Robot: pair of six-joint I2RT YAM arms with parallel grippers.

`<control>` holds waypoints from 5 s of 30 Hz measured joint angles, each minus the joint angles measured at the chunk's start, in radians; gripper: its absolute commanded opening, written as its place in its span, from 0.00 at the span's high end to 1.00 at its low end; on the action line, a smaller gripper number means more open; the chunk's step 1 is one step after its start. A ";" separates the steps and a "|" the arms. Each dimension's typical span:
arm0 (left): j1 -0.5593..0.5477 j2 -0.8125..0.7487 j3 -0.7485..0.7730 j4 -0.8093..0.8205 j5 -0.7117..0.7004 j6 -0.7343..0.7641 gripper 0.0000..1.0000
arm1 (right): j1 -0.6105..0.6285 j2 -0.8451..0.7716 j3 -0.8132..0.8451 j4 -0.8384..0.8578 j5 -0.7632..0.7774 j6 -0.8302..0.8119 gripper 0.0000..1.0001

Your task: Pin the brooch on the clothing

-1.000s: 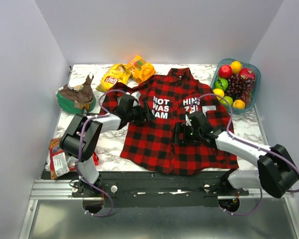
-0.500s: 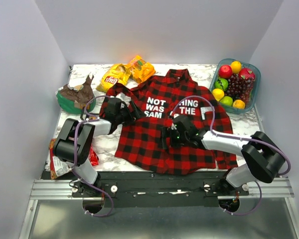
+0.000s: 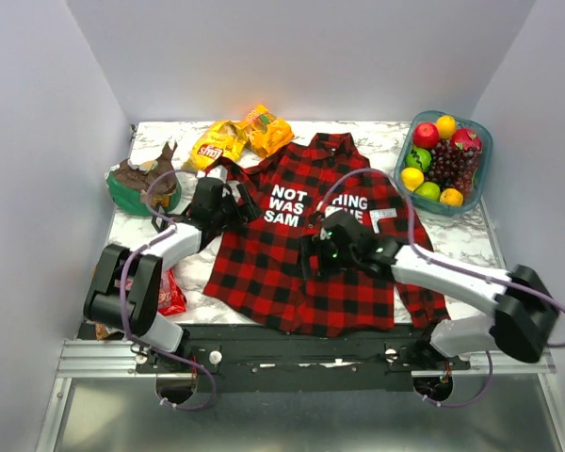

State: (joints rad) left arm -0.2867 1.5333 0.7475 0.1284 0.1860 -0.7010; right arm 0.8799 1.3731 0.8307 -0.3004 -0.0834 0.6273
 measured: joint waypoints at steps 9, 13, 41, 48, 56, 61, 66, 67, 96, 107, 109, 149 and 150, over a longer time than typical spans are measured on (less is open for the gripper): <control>-0.195 -0.086 0.356 -0.181 -0.061 0.233 0.02 | -0.388 -0.279 0.003 -0.243 0.099 -0.045 0.00; -0.296 0.005 0.537 -0.258 -0.058 0.315 0.02 | -0.504 -0.272 -0.026 -0.293 0.124 -0.048 0.00; -0.338 0.344 0.613 -0.467 -0.003 0.410 0.01 | -0.658 0.107 -0.024 -0.240 0.219 -0.105 0.60; -0.218 0.394 0.603 -0.443 0.029 0.388 0.01 | -0.658 0.119 -0.029 -0.229 0.219 -0.106 0.87; -0.142 0.439 0.587 -0.410 0.071 0.345 0.01 | -0.658 0.119 -0.031 -0.221 0.219 -0.115 0.99; -0.130 0.444 0.586 -0.394 0.083 0.336 0.01 | -0.658 0.101 -0.030 -0.230 0.239 -0.134 0.99; -0.112 0.445 0.585 -0.384 0.086 0.334 0.01 | -0.660 0.040 0.003 -0.286 0.328 -0.164 0.99; -0.109 0.445 0.585 -0.383 0.086 0.334 0.01 | -0.660 0.031 0.016 -0.294 0.351 -0.171 0.99; -0.084 0.446 0.582 -0.372 0.011 0.381 0.01 | -0.901 -0.038 0.090 -0.315 0.229 -0.359 0.26; -0.066 0.451 0.605 -0.417 -0.044 0.406 0.01 | -0.901 -0.133 -0.141 -0.338 0.091 -0.171 0.23; -0.066 0.449 0.605 -0.420 -0.043 0.406 0.01 | -0.901 -0.146 -0.160 -0.338 0.090 -0.146 0.24; -0.341 0.515 0.700 -0.539 -0.261 0.567 0.66 | -0.714 -0.207 -0.084 -0.435 0.222 0.006 0.99; -0.342 0.517 0.702 -0.539 -0.267 0.570 0.70 | -0.719 -0.228 -0.039 -0.452 0.236 -0.003 0.99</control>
State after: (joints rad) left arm -0.6289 2.0502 1.4494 -0.4107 -0.0811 -0.1307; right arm 0.1608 1.1450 0.7921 -0.7525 0.1528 0.6239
